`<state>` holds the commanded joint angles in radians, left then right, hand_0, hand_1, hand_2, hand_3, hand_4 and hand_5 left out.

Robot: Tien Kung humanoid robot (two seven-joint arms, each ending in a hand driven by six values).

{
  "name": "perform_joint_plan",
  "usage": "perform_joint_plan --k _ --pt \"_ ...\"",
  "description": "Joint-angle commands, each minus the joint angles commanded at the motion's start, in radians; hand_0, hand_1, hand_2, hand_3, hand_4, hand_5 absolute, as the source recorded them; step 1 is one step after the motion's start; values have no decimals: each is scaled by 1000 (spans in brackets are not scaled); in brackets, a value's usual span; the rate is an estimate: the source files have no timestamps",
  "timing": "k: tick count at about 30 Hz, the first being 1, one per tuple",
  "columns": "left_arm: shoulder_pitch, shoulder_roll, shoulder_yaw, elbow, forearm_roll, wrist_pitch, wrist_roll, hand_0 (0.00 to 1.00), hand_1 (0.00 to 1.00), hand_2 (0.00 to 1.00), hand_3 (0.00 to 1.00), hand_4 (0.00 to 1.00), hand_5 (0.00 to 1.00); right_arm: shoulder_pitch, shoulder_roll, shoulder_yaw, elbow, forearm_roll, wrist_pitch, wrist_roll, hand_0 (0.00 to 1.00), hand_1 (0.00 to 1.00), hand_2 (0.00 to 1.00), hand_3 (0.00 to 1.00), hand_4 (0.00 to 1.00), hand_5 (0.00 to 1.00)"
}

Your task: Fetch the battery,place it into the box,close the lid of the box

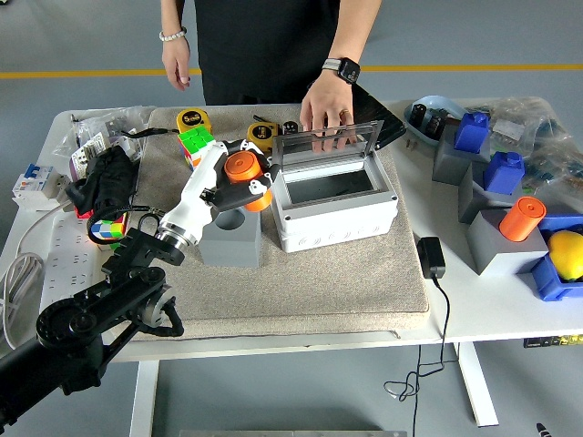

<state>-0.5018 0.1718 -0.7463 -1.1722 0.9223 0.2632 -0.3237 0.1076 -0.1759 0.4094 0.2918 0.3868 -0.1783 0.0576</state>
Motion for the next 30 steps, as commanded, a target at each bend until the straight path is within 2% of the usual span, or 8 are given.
perform_joint_plan --k 4,5,16,17,23,28,29,30 --pt "-30 9 13 -58 108 -22 97 200 239 223 200 530 2 -1 -1 -3 -2 5 1 -2 730 663 650 591 992 597" --pt "-40 10 18 -67 130 -30 119 178 202 193 171 294 2 0 -2 -3 -2 5 1 -2 728 662 649 588 991 595" --pt "-238 -35 133 -69 353 -97 377 171 187 183 164 215 2 8 -8 5 -1 2 -7 0 727 662 649 585 989 594" --pt "-254 -41 141 -61 361 -102 392 186 197 198 191 343 2 9 -8 5 -1 2 -8 0 727 662 649 585 989 592" --pt "-354 -83 192 5 402 -150 504 193 201 224 232 469 2 13 -12 1 -1 7 -12 -1 727 662 648 584 987 590" --pt "-427 -118 242 78 432 -181 583 193 201 224 232 469 2 19 -15 3 0 5 -17 1 727 662 648 584 987 590" --pt "-439 -126 250 94 438 -192 599 192 210 238 266 625 2 20 -16 3 1 4 -18 1 727 662 649 584 986 590" --pt "-447 -130 256 104 441 -198 607 192 210 238 266 625 2 20 -16 3 1 3 -19 1 727 662 649 584 986 590"
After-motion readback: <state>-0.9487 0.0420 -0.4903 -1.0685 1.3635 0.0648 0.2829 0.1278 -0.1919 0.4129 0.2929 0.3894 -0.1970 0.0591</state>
